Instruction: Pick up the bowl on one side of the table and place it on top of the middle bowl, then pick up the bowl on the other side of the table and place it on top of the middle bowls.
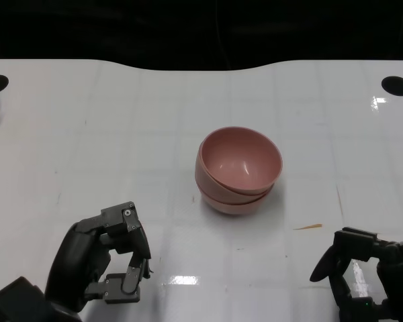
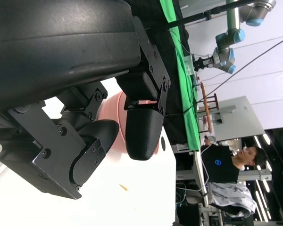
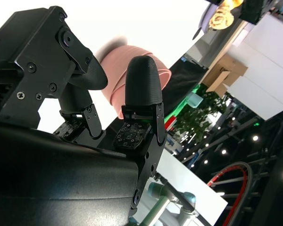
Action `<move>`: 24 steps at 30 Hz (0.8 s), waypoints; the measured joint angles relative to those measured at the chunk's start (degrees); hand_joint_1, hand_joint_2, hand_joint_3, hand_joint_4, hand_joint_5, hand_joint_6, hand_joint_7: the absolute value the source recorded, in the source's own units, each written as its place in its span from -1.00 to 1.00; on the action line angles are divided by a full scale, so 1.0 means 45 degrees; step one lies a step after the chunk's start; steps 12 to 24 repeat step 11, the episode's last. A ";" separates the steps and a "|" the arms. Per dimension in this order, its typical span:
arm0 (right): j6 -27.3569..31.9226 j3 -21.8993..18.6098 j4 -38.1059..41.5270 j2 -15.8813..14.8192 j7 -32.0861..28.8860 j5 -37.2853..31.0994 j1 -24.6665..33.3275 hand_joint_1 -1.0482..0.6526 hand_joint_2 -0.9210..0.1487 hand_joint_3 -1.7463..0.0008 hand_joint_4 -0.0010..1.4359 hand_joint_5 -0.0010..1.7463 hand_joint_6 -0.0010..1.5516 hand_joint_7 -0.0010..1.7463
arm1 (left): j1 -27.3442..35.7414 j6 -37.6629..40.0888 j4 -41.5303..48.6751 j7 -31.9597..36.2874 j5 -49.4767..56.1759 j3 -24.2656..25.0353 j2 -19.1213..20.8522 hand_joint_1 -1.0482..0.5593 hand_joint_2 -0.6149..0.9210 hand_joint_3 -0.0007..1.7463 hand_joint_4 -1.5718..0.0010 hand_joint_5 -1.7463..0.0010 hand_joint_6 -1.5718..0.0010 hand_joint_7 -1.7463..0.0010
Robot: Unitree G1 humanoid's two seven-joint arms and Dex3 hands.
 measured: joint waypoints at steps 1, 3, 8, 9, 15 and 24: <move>-0.0081 -0.0041 0.0075 0.0033 0.0006 -0.0008 -0.0031 0.39 0.48 -0.82 0.25 0.83 0.19 0.44 | -0.0031 0.0000 0.0052 -0.0010 -0.0006 0.0005 -0.0003 0.23 0.14 0.78 -0.13 -0.96 -0.06 -0.74; -0.0285 -0.0174 0.0237 0.0055 0.0009 -0.0047 -0.0102 0.39 0.49 -0.83 0.26 0.81 0.20 0.43 | -0.0075 -0.0038 0.0144 -0.0016 -0.0004 0.0021 -0.0003 0.23 0.12 0.82 -0.14 -0.96 -0.07 -0.75; -0.0448 -0.0358 0.0455 0.0118 0.0249 -0.0033 -0.0180 0.39 0.49 -0.83 0.27 0.77 0.22 0.38 | -0.0175 -0.0417 0.0413 -0.0015 0.0152 0.0024 0.0008 0.25 0.12 0.83 -0.18 -0.96 -0.10 -0.72; -0.0483 -0.0364 0.0502 0.0163 0.0281 -0.0009 -0.0194 0.39 0.49 -0.83 0.27 0.77 0.22 0.38 | -0.0188 -0.0489 0.0479 -0.0016 0.0152 0.0024 0.0010 0.25 0.13 0.83 -0.19 -0.95 -0.11 -0.71; -0.0576 -0.0380 0.0583 0.0276 0.0340 0.0070 -0.0211 0.38 0.49 -0.83 0.27 0.77 0.22 0.37 | -0.0198 -0.0544 0.0613 -0.0016 0.0153 0.0026 0.0026 0.26 0.13 0.82 -0.19 -0.95 -0.12 -0.69; -0.0576 -0.0380 0.0583 0.0276 0.0340 0.0070 -0.0211 0.38 0.49 -0.83 0.27 0.77 0.22 0.37 | -0.0198 -0.0544 0.0613 -0.0016 0.0153 0.0026 0.0026 0.26 0.13 0.82 -0.19 -0.95 -0.12 -0.69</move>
